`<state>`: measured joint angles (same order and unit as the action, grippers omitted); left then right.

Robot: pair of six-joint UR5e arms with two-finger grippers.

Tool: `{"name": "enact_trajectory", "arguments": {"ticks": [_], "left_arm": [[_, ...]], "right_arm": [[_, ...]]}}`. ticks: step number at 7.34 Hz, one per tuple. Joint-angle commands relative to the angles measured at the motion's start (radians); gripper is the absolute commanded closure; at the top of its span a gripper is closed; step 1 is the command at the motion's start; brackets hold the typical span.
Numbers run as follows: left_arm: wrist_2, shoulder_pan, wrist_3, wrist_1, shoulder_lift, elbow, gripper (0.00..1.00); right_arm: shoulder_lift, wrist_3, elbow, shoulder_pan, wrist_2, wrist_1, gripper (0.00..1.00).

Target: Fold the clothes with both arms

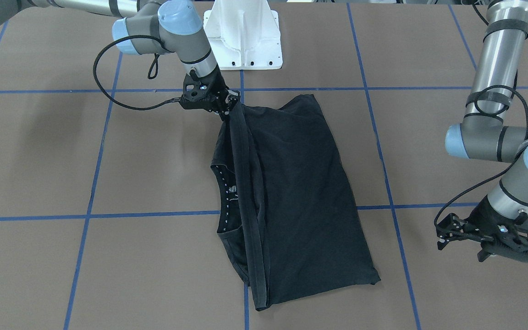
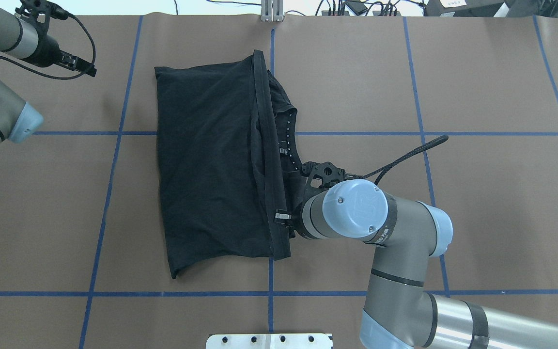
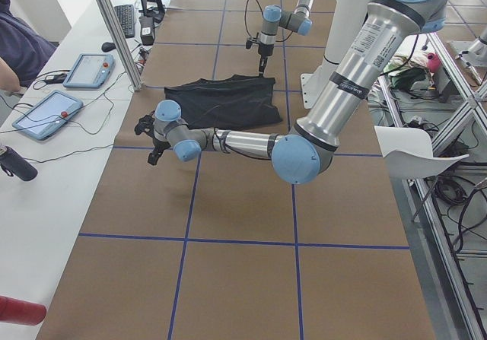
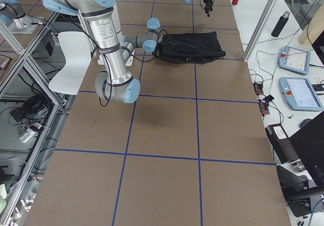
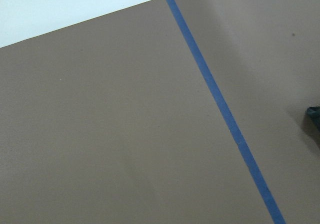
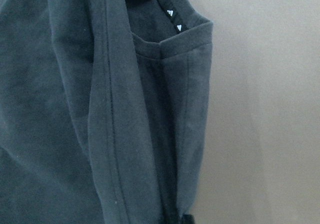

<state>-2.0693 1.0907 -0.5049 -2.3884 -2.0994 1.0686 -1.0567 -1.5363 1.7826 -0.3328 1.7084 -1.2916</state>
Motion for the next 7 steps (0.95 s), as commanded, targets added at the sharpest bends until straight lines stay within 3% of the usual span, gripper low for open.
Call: {"name": "enact_trajectory", "arguments": {"ticks": [1, 2, 4, 7], "left_arm": [[0.0, -0.002, 0.0, 0.0, 0.002, 0.004, 0.0], [0.0, -0.002, 0.0, 0.0, 0.002, 0.004, 0.0], [0.0, -0.002, -0.001, 0.0, 0.002, 0.005, 0.0], [0.0, -0.002, -0.027, 0.0, 0.002, 0.011, 0.0]], "right_arm": [[-0.002, -0.001, -0.009, 0.014, -0.01, 0.0, 0.18], [0.001, 0.008, -0.014, 0.0, -0.036, 0.0, 0.0], [0.064, 0.071, -0.034, -0.057, -0.032, -0.088, 0.0], [0.303, 0.11, -0.257, -0.055, -0.038, -0.228, 0.0]]}}
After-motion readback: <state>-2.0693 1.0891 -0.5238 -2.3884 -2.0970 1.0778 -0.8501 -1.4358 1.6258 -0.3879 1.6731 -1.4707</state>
